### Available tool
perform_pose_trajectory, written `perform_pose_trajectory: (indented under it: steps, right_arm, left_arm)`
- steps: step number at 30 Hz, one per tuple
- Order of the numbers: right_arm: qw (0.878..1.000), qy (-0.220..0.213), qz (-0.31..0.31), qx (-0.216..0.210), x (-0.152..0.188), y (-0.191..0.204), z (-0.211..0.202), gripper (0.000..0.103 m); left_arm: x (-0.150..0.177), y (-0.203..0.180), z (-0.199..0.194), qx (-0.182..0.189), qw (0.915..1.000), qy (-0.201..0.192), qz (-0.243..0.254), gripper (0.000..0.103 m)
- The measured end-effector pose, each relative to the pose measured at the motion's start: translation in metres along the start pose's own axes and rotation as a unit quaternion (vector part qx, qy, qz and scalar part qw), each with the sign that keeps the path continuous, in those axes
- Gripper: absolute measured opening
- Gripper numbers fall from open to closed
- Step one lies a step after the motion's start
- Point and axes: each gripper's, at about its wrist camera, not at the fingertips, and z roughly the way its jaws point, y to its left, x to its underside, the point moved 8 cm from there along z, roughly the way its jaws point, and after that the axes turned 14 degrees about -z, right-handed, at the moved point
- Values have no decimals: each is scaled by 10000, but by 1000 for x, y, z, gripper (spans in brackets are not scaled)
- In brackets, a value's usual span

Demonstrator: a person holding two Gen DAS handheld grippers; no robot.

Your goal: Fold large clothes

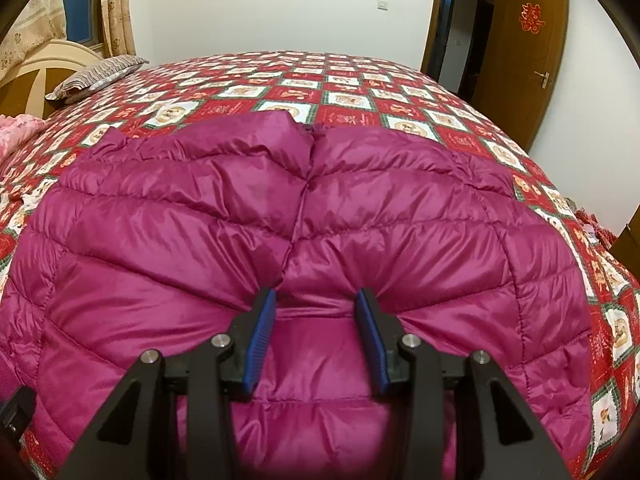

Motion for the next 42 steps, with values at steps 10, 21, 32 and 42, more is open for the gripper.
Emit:
perform_pose_trajectory:
  steps: [10,21,32,42]
  right_arm:
    - [10000,-3,-28,-65,-1,1,2,46]
    - [9999,58,-74,-138,-1,1,5,46]
    - [9996,152,-57,-221,-2,-2,8,46]
    - [9990,288,41,-338,-2,-4,10,46]
  left_arm:
    - [-13,-10,15,160,9994,-102,-274,80]
    - [-36,-35,36,924,9917,9,-894,54]
    - [-46,-47,23,1247,9900,13,-661,18]
    - [-58,-66,-8,1814,9822,-21,-481,14]
